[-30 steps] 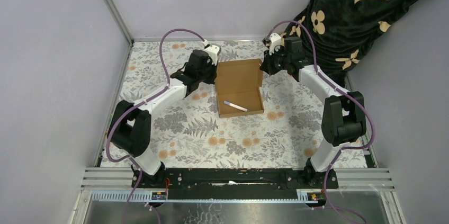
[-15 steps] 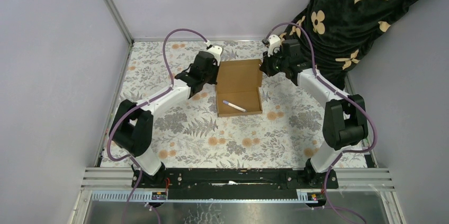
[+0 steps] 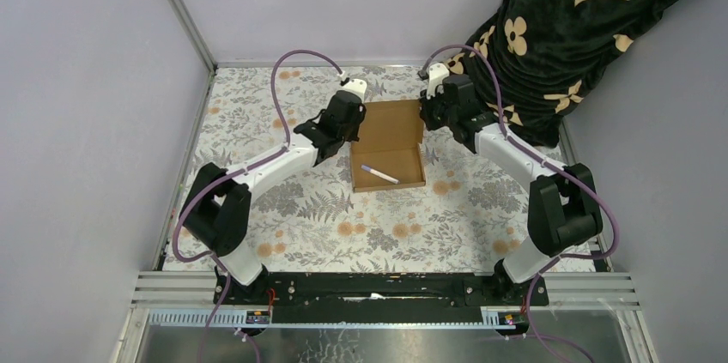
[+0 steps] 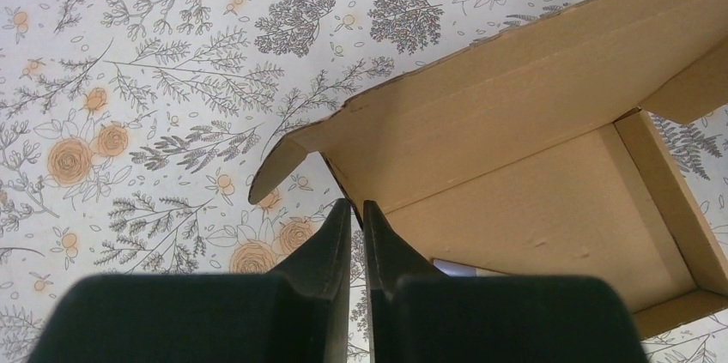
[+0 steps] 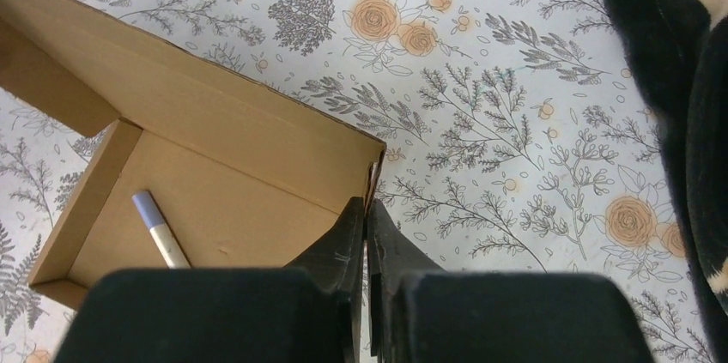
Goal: Fold the paper box
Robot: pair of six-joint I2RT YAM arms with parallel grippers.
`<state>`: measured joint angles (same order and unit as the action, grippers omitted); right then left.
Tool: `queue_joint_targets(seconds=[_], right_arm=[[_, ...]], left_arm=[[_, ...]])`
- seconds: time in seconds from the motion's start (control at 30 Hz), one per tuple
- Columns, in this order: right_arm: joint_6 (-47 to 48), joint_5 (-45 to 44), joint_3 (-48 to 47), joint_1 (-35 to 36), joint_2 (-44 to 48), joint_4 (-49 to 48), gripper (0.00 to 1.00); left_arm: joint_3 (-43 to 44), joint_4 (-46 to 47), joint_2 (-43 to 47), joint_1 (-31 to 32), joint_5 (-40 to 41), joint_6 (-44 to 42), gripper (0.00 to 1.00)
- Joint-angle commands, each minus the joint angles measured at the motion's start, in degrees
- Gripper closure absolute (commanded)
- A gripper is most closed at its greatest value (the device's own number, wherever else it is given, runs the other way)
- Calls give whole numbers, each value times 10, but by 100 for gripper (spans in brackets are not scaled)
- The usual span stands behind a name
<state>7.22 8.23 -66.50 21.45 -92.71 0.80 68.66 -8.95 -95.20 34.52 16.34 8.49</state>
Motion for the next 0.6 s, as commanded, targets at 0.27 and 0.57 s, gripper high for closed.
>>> queue_joint_targets(seconds=[0.27,0.57], right_arm=[[-69,-78,63,70,58,-66,100],[-103,-138,121,99,87,-109,100]], left_arm=[[-62,109,31,53,33,52,89],[-141,187,81,77,72,56,89]])
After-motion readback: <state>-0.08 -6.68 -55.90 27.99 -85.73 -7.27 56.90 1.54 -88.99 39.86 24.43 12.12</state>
